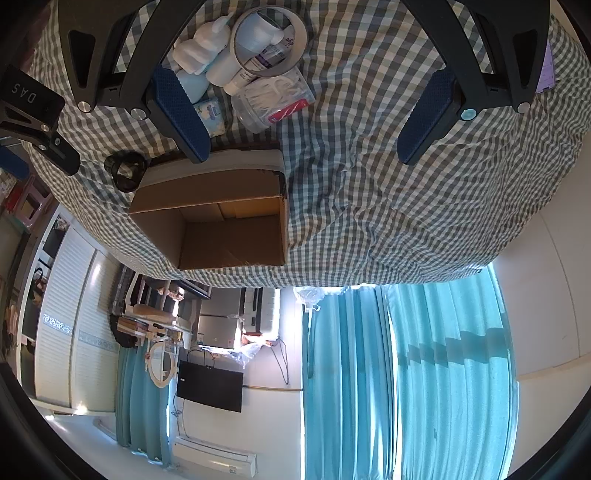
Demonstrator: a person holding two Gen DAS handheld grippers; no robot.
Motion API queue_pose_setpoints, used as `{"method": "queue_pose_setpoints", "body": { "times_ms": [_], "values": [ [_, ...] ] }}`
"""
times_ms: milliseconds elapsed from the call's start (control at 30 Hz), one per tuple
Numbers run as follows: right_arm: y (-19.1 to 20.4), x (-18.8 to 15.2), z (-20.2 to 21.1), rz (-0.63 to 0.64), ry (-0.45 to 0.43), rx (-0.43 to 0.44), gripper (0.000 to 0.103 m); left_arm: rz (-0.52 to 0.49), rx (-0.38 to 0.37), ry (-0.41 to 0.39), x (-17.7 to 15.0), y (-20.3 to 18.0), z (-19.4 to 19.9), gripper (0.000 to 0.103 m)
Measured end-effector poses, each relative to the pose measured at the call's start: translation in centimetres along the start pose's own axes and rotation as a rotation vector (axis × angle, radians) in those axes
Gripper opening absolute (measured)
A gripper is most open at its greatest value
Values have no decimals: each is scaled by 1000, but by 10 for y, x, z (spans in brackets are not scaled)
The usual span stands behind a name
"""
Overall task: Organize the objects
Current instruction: 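Move both tools toward the items in front of the cardboard box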
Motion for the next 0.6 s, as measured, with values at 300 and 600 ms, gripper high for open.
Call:
{"method": "queue_pose_setpoints", "body": {
  "times_ms": [300, 600],
  "values": [
    [2, -1, 2, 2, -4, 8, 103, 12, 10, 30, -2, 6, -5, 103],
    [5, -1, 1, 3, -7, 5, 103, 16, 0, 31, -3, 8, -5, 103]
  ]
}}
Point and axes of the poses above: each gripper's, at about its wrist camera, not at the fingertips, and z roughly against the way its jaws point, y to its left, x to its top, the point moved 2 cm from there along -z, roughly the way its jaws point, and after that the axes turned 14 degrees about -y, right-handed, at the moved point
